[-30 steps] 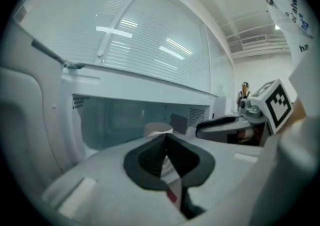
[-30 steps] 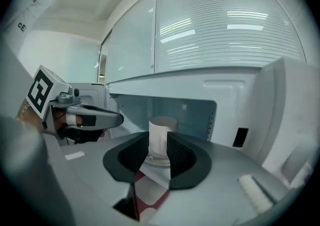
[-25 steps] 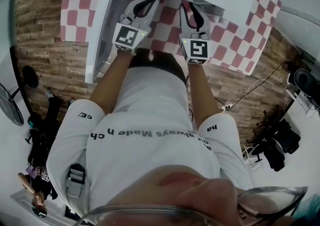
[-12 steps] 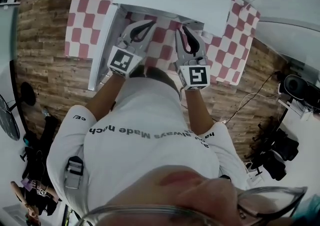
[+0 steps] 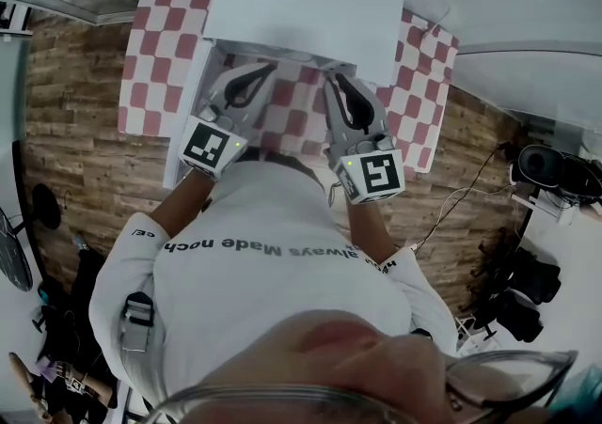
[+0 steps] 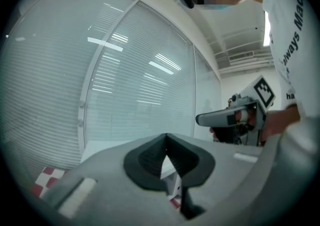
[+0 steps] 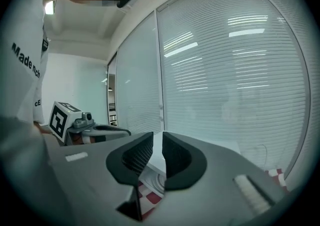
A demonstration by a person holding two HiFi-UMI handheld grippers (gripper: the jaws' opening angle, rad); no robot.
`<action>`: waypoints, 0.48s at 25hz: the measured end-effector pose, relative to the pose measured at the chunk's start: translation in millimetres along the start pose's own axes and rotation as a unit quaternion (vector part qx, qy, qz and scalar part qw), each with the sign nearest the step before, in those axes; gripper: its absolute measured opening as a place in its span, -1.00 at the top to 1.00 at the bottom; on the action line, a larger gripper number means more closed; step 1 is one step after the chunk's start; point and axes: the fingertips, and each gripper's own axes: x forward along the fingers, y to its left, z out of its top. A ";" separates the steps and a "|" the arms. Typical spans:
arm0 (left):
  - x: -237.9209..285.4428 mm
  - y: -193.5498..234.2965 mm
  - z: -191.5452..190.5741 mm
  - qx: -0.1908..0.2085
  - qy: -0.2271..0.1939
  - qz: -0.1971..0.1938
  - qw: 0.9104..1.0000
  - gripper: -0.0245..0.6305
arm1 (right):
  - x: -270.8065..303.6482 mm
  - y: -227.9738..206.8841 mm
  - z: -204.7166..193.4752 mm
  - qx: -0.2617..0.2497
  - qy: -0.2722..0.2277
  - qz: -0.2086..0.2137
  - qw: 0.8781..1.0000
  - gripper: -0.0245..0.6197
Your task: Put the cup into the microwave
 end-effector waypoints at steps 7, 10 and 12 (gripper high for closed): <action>-8.7 -11.2 35.1 -0.002 0.002 -0.017 1.000 0.92 | -15.0 12.3 35.7 -0.020 -0.012 0.007 1.000 0.75; -10.7 -15.5 53.0 0.001 -0.008 -0.022 1.000 0.92 | -19.0 18.7 45.8 -0.021 -0.016 0.013 1.000 0.75; -11.0 -17.3 63.6 0.005 -0.018 -0.026 0.999 0.92 | -20.9 21.9 53.2 -0.021 -0.022 0.018 0.999 0.75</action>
